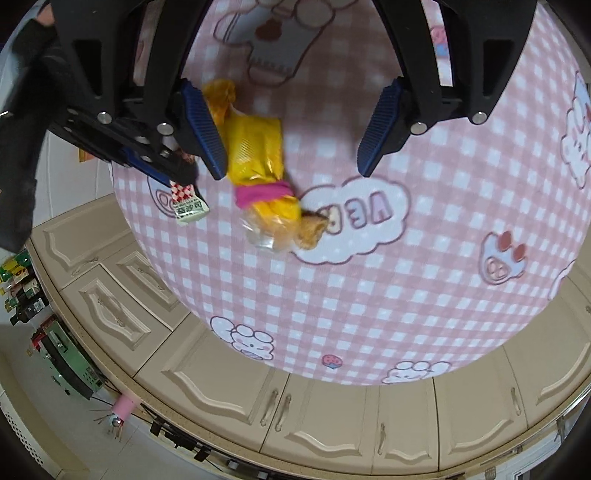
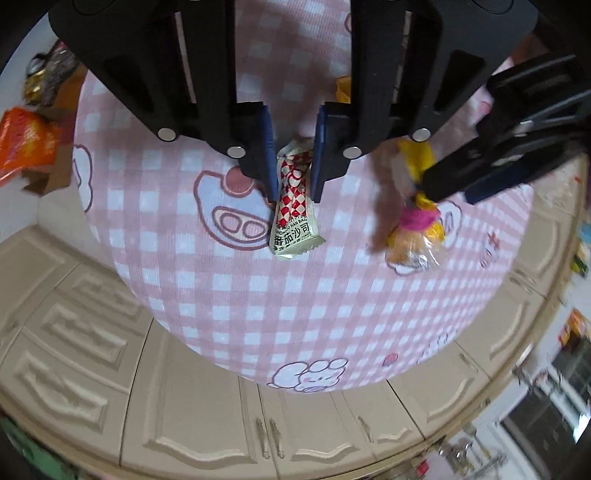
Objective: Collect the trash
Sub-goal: 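Return to the table, grasp the yellow candy bag with the left tool while the right grasps the striped packet, then carry both items over the blue bin and release them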
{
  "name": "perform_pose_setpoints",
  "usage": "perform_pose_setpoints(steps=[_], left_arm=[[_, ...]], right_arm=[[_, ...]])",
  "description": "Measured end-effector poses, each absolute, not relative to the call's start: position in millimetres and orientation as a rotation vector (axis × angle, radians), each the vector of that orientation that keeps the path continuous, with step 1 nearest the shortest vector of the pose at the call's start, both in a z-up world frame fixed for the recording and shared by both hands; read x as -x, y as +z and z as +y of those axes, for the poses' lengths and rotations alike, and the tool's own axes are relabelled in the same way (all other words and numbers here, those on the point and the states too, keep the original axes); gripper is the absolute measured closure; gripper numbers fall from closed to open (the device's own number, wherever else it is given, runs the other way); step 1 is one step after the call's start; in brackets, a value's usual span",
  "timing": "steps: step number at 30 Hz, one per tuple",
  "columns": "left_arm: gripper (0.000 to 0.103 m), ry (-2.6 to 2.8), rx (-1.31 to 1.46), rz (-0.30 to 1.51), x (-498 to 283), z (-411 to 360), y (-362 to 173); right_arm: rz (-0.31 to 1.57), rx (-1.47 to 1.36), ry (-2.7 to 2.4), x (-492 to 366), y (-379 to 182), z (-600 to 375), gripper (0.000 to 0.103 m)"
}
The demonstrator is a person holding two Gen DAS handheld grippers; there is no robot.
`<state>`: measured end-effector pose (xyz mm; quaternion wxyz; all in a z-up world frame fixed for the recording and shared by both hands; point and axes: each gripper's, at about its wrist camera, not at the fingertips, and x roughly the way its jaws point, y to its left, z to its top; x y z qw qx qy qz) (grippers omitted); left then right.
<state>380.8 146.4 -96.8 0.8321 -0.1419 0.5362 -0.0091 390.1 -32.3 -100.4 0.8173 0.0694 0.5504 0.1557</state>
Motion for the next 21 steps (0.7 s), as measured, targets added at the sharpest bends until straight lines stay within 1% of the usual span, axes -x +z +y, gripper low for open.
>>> perform_pose_setpoints(steps=[1,2,3,4,5,6,11,12,21], left_arm=[[0.034,-0.021,0.288,1.138,-383.5,144.4,-99.3],[0.039,-0.028,0.274,1.14,-385.8,141.5,-102.7],[0.056,-0.037,0.267,1.149,-387.1,139.3,-105.9],[0.07,-0.056,0.268,1.166,-388.1,137.0,-109.1],[0.076,-0.071,0.271,1.167,-387.7,135.4,-108.8],[0.078,-0.072,0.26,1.159,-386.3,133.4,-107.1],[0.081,-0.004,0.198,1.104,-376.2,127.5,-95.8],[0.083,0.0,0.201,1.102,-374.4,128.1,-93.9],[0.084,-0.023,0.209,1.08,-350.9,114.7,-76.8]], right_arm=[[1.169,-0.154,0.321,-391.1,-100.0,-35.9,0.086],[1.16,-0.154,0.309,-391.4,-98.9,-40.1,0.086],[1.153,-0.156,0.298,-392.0,-98.9,-43.8,0.086],[1.157,-0.171,0.3,-392.8,-100.1,-47.3,0.086],[1.162,-0.192,0.309,-393.4,-101.3,-50.4,0.086],[1.164,-0.201,0.311,-393.8,-101.2,-52.7,0.086],[1.173,-0.211,0.309,-385.9,-100.2,-58.4,0.086],[1.176,-0.216,0.31,-383.9,-99.8,-60.2,0.086],[1.161,-0.275,0.276,-354.6,-86.0,-90.9,0.086]])
